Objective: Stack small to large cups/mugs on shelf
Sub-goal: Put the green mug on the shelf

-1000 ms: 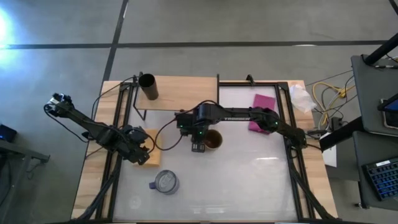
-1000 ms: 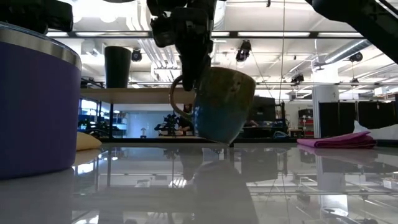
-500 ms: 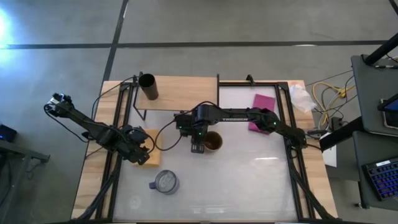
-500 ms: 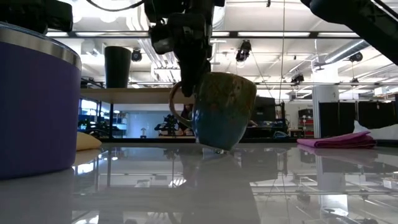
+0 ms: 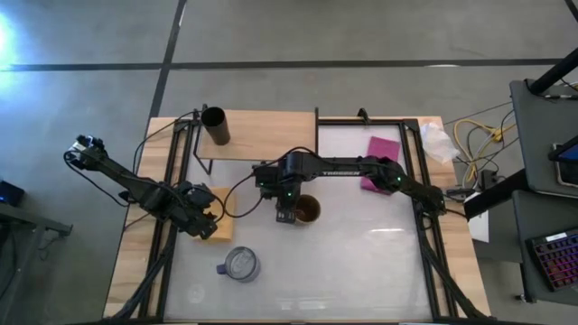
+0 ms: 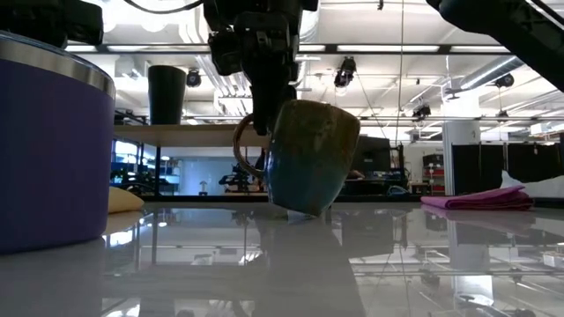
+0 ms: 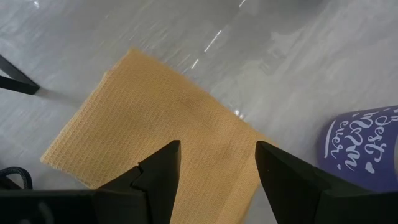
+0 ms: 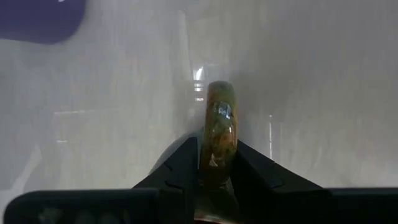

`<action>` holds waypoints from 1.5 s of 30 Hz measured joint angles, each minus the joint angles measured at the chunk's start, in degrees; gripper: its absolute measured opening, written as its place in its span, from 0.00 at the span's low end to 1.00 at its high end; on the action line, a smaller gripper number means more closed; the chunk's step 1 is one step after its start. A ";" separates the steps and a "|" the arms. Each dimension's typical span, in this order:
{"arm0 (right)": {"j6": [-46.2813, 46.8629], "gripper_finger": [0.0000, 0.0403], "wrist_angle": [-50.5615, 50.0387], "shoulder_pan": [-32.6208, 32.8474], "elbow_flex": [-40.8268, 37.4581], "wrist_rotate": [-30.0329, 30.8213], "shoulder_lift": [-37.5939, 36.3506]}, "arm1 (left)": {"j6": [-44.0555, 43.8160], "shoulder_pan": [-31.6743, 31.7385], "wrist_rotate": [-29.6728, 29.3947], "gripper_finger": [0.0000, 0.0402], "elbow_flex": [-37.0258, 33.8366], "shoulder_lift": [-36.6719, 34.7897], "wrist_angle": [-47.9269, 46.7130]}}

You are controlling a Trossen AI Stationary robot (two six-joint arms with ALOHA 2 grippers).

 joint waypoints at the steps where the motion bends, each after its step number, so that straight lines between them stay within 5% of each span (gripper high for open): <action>1: 0.01 0.20 0.00 0.00 0.00 0.00 -0.03 | 0.00 0.00 0.01 0.48 0.00 0.00 0.00; 10: 0.64 0.23 0.90 0.02 -0.02 -0.40 0.14 | 0.04 0.00 0.02 0.48 0.00 0.00 0.00; 23: 0.26 0.46 4.45 0.00 0.02 0.06 -1.05 | 0.82 0.00 -0.48 0.48 -0.02 0.00 1.10; 34: 4.18 0.44 10.51 -0.37 0.22 7.52 -13.99 | 9.83 7.66 -0.85 0.48 0.15 0.09 7.35; 45: 9.50 0.40 8.72 0.22 0.11 18.90 -29.17 | 29.59 17.83 2.03 0.48 0.63 5.32 32.57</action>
